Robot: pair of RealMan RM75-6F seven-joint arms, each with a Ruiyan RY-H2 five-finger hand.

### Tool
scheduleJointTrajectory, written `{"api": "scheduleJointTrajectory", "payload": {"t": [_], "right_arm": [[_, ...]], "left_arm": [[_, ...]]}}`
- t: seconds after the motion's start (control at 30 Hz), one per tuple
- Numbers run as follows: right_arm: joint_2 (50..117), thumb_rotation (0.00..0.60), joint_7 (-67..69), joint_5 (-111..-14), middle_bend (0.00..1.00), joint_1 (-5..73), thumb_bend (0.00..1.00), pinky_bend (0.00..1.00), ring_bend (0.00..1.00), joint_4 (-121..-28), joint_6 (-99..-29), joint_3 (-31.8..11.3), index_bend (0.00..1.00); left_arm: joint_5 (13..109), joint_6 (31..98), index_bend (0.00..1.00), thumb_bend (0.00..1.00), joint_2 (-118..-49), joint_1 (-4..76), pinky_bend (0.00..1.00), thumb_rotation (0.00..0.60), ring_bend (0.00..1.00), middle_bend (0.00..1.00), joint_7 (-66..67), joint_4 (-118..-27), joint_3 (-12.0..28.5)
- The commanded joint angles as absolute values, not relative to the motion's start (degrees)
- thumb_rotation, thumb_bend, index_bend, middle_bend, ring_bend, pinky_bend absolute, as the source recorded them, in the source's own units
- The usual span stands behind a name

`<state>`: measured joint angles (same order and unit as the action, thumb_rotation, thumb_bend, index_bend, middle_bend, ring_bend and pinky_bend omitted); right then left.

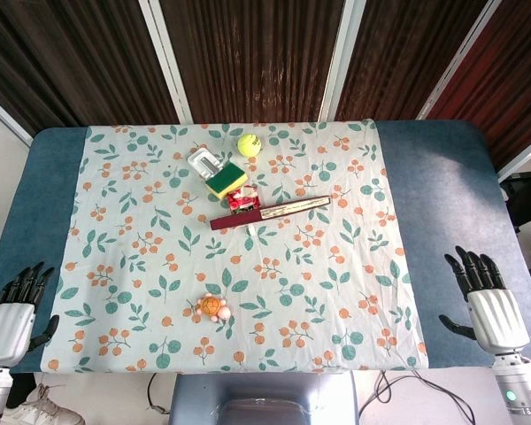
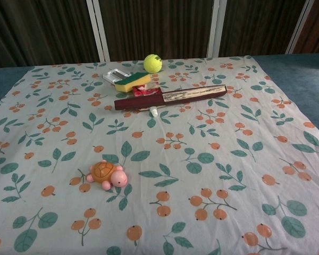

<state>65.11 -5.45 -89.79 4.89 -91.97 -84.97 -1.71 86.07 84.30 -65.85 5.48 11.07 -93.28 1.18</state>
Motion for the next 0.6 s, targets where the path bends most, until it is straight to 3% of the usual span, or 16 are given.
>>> {"api": "scheduleJointTrajectory", "payload": {"t": [0.03,0.23,0.33,0.47,0.6], "right_arm": [[65.1,0.6,-5.2,-89.8,0.0,4.8,0.22,0.0,0.0,-91.9,-85.0,-1.7,0.0],[64.6,0.6,-4.5,-90.9,0.0,4.5,0.22,0.0,0.0,-92.3,-85.9,-1.3,0.0],[64.5,0.6,-4.5,-91.5,0.0,4.2,0.22,0.0,0.0,-92.4,-86.5,-1.1,0.0],[64.4,0.6,-4.4,-91.2,0.0,4.2,0.22,0.0,0.0,-92.3,-86.3,-1.2,0.0],[64.4,0.6,-4.2,-91.3,0.0,4.4,0.22,0.0,0.0,-92.3,-86.0,-1.1,0.0]], "left_arm": [[85.6,83.8,0.0,0.37,-66.1,5.6,0.19,0.6,0.0,0.0,11.7,-93.3,1.2],[87.9,83.5,0.0,0.37,-67.7,6.8,0.22,0.6,0.03,0.0,11.1,-92.4,1.1],[91.9,84.5,0.0,0.37,-70.6,7.9,0.43,0.6,0.24,0.01,7.6,-89.4,0.9],[95.9,83.1,0.0,0.37,-74.6,10.6,0.74,0.6,0.6,0.05,7.4,-86.6,0.3],[98.3,79.2,0.02,0.37,-78.9,13.7,0.89,0.6,0.77,0.09,9.3,-86.0,-0.4]]}}
